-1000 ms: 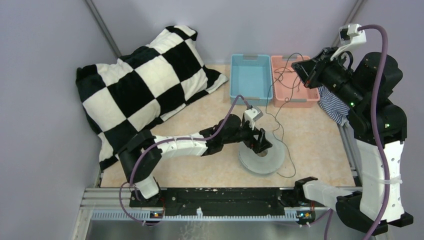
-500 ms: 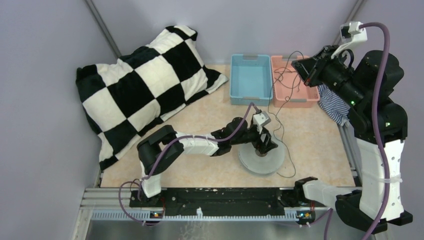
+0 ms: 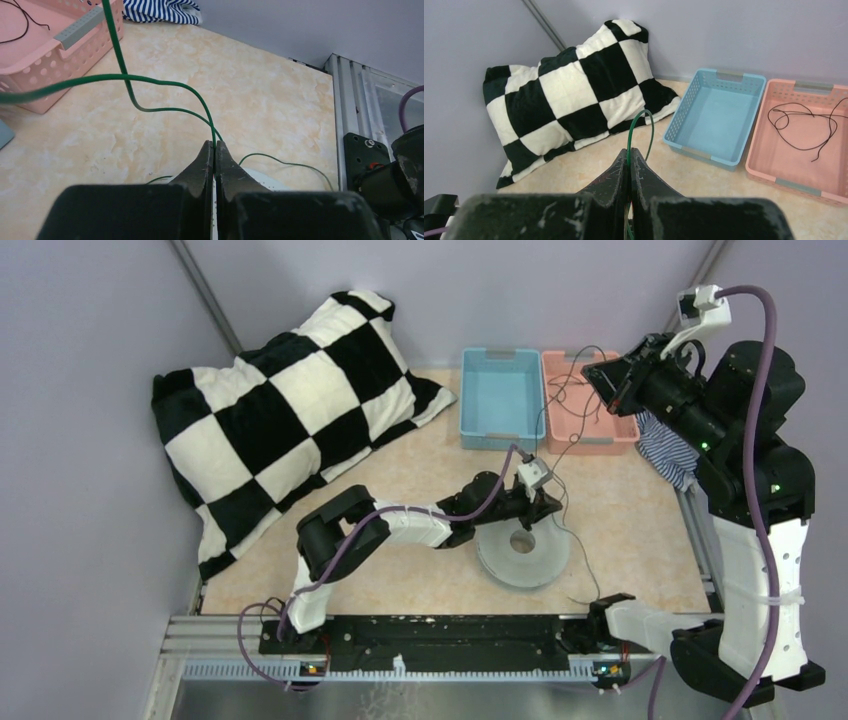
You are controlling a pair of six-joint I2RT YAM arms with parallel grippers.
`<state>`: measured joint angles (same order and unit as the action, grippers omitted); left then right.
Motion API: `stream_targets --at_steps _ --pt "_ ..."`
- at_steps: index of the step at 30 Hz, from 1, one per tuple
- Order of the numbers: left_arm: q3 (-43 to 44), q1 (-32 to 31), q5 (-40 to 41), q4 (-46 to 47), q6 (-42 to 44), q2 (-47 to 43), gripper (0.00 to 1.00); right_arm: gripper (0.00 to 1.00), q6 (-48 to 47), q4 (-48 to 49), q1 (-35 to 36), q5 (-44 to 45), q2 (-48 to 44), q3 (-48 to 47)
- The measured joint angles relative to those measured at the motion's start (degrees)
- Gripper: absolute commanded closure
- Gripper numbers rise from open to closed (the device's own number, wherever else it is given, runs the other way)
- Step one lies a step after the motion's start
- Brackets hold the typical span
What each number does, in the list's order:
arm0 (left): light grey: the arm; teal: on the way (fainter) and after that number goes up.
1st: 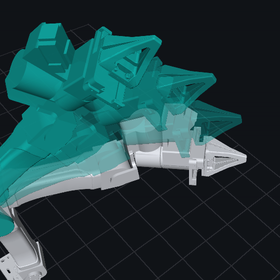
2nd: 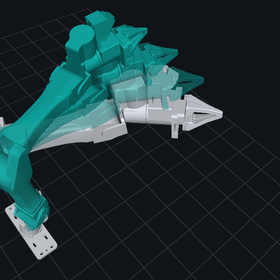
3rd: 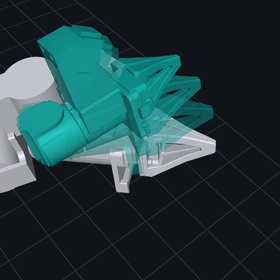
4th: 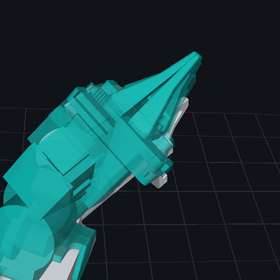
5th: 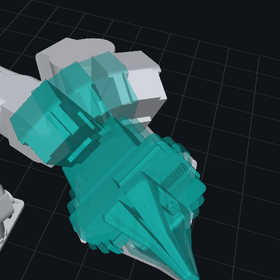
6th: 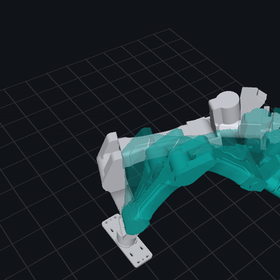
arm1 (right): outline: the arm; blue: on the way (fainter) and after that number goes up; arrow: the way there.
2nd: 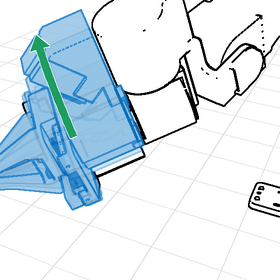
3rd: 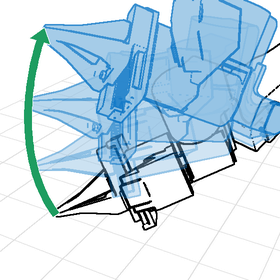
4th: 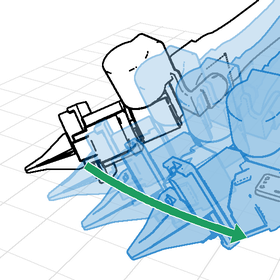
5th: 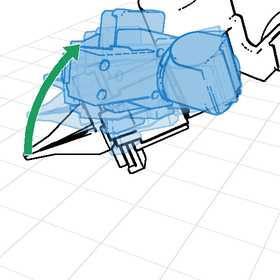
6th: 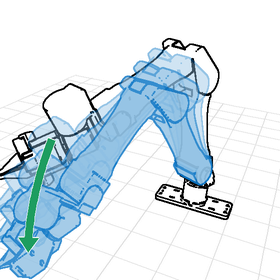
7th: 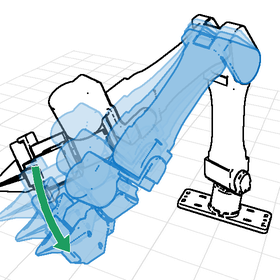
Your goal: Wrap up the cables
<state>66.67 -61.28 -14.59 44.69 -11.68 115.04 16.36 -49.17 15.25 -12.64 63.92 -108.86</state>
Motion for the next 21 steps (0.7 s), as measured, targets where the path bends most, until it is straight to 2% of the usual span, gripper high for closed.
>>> stream_targets --at_steps 8,11,17,18,19,20,21 --pt "0.0 0.0 3.2 -0.5 2.2 -1.0 1.00 1.00 1.1 -0.3 0.0 4.5 -1.9 2.5" --pt "-0.2 0.0 4.7 -4.1 1.7 -4.0 1.00 1.00 1.7 -0.7 0.0 8.5 -2.8 3.5" --pt "4.2 1.1 5.6 -24.5 -1.9 -15.0 1.00 0.99 1.9 -1.0 0.0 23.9 -5.4 10.7" --pt "5.6 1.6 5.1 -27.8 -2.5 -16.9 1.00 0.96 2.1 -1.2 0.0 26.9 -6.1 13.0" --pt "7.2 2.3 4.6 -30.8 -3.2 -18.8 1.00 0.88 2.3 -1.4 0.0 30.0 -6.6 15.6" --pt "8.9 3.1 3.7 -33.8 -3.7 -20.6 1.00 0.73 2.4 -1.5 0.0 32.5 -6.9 17.5" --pt "10.6 4.0 2.9 -36.6 -4.0 -22.2 1.00 0.51 2.6 -1.4 0.0 35.3 -7.1 20.0"
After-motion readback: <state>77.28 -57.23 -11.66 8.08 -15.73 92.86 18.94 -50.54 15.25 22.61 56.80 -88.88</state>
